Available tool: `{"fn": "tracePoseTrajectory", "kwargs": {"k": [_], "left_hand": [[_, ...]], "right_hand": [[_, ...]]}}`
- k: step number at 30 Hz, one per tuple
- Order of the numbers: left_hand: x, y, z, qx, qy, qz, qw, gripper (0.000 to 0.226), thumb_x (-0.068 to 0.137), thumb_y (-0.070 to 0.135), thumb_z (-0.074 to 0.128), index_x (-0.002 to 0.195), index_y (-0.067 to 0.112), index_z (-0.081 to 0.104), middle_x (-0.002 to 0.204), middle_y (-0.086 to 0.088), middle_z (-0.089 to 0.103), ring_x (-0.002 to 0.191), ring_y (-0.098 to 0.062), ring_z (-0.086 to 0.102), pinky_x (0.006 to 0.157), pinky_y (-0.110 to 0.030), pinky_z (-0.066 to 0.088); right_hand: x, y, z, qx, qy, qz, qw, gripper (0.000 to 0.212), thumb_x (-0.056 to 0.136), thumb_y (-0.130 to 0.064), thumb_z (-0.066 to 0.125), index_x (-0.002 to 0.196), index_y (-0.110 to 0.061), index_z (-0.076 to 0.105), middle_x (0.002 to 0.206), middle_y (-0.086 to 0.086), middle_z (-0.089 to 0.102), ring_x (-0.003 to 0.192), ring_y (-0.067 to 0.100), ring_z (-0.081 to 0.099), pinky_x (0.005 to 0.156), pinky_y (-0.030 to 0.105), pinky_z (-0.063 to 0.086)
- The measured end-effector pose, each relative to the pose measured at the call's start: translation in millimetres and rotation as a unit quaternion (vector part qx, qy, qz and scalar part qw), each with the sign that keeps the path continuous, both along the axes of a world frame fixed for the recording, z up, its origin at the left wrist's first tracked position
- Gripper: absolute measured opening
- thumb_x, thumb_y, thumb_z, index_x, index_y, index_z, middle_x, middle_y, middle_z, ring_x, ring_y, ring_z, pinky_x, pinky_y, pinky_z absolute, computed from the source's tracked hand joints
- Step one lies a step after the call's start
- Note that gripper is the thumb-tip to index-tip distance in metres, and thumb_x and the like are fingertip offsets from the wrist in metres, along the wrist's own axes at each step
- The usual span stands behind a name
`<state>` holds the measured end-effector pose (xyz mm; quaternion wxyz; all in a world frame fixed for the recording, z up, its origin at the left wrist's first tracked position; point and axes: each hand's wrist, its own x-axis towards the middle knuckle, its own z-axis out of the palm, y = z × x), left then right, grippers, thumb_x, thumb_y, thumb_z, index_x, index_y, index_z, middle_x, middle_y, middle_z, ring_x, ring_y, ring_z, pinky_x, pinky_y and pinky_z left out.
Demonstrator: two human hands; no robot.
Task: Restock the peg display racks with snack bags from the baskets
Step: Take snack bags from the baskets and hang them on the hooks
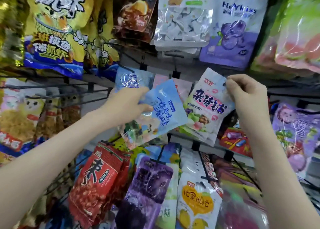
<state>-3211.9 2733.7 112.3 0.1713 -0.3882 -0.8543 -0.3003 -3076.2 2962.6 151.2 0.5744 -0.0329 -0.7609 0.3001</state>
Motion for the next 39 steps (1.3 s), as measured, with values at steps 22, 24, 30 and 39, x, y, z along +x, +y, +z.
{"fn": "tracePoseTrajectory", "kwargs": {"k": [22,24,30,39], "left_hand": [[-54,3,1,0.087,-0.022,-0.066,0.994,0.033,0.088,0.036,0.066,0.108,0.016,0.049,0.079,-0.004,0.054,0.066,-0.018,0.047,0.053,-0.031,0.029],[-54,-5,-2,0.108,-0.026,-0.061,0.992,0.036,0.088,0.035,0.066,0.112,0.014,0.050,0.084,-0.006,0.055,0.074,-0.022,0.051,0.057,-0.033,0.030],[-72,-52,-11,0.193,-0.081,-0.105,0.972,0.028,0.087,0.033,0.067,0.104,0.012,0.061,0.097,-0.004,0.067,0.089,-0.022,0.063,0.075,-0.038,0.047],[-68,-93,-12,0.304,-0.184,-0.179,0.918,0.014,0.087,0.019,0.067,0.098,0.027,0.068,0.095,0.008,0.075,0.085,-0.010,0.071,0.073,-0.029,0.055]], "right_hand": [[-42,11,-3,0.043,-0.052,-0.247,0.967,0.018,0.081,-0.001,0.063,0.098,-0.001,0.067,0.100,0.022,0.060,0.096,0.035,0.054,0.074,0.021,0.033],[-42,1,-10,0.072,-0.016,-0.320,0.944,0.029,0.077,0.000,0.061,0.106,0.003,0.062,0.112,0.030,0.051,0.107,0.042,0.046,0.079,0.026,0.028],[-37,-75,-58,0.132,0.105,-0.222,0.960,0.032,0.083,-0.006,0.056,0.114,-0.001,0.051,0.106,0.010,0.047,0.099,0.026,0.044,0.086,0.028,0.033],[-81,-137,-46,-0.007,-0.302,0.233,0.924,0.012,0.090,-0.017,0.063,0.080,-0.023,0.060,0.063,-0.023,0.064,0.060,-0.010,0.055,0.057,0.011,0.040]]}}
